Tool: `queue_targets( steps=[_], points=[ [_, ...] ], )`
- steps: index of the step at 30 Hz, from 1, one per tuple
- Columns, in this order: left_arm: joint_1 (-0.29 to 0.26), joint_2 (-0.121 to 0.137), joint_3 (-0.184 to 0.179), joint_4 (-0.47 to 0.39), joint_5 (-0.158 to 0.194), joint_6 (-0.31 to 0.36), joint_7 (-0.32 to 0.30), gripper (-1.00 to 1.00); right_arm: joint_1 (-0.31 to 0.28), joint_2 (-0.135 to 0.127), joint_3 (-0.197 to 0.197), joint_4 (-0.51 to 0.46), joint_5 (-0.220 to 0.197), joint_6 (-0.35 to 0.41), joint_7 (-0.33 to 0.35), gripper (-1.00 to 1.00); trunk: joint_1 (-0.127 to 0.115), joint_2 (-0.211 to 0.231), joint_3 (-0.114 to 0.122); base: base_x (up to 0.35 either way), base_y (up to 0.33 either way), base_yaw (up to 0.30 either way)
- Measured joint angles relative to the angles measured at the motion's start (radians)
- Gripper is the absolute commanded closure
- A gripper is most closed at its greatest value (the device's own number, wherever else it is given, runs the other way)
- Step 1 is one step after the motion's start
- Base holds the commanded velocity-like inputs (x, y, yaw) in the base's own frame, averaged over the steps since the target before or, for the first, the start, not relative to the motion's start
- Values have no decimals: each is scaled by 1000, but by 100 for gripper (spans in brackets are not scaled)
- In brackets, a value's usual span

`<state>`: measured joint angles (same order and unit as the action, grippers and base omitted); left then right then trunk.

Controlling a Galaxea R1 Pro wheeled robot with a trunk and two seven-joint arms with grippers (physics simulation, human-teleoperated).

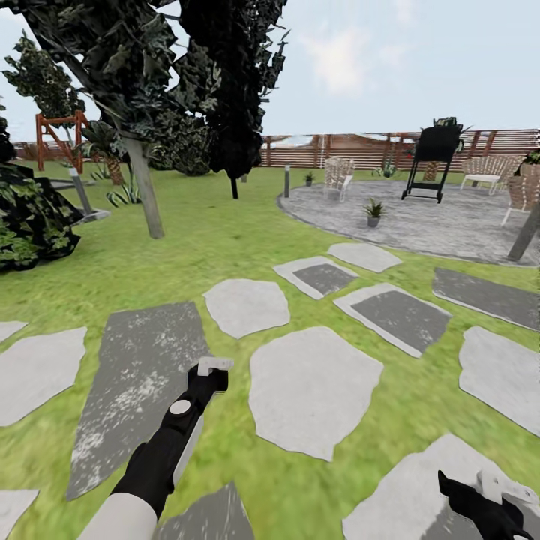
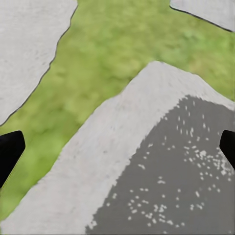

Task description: Pick up the pesticide atomizer in the garden and spray insectifuge to fully cover both potted plants in the garden.

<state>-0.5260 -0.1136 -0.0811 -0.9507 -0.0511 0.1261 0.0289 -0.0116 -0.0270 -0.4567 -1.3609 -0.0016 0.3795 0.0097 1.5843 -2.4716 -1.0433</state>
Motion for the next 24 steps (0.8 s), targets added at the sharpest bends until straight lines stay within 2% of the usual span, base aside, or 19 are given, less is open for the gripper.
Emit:
queue_targets(
  steps=[6,20,24],
  points=[
    [0,0,0,0,0,0,0,100,0,0,0,0,0,0,0,-100,0,0,0,338,0,-107],
    [0,0,0,0,0,0,0,100,0,1,1,0,0,0,0,-100,0,0,0,338,0,-10],
    [0,0,0,0,0,0,0,100,0,1,1,0,0,0,0,-100,0,0,0,338,0,-132]
  ],
)
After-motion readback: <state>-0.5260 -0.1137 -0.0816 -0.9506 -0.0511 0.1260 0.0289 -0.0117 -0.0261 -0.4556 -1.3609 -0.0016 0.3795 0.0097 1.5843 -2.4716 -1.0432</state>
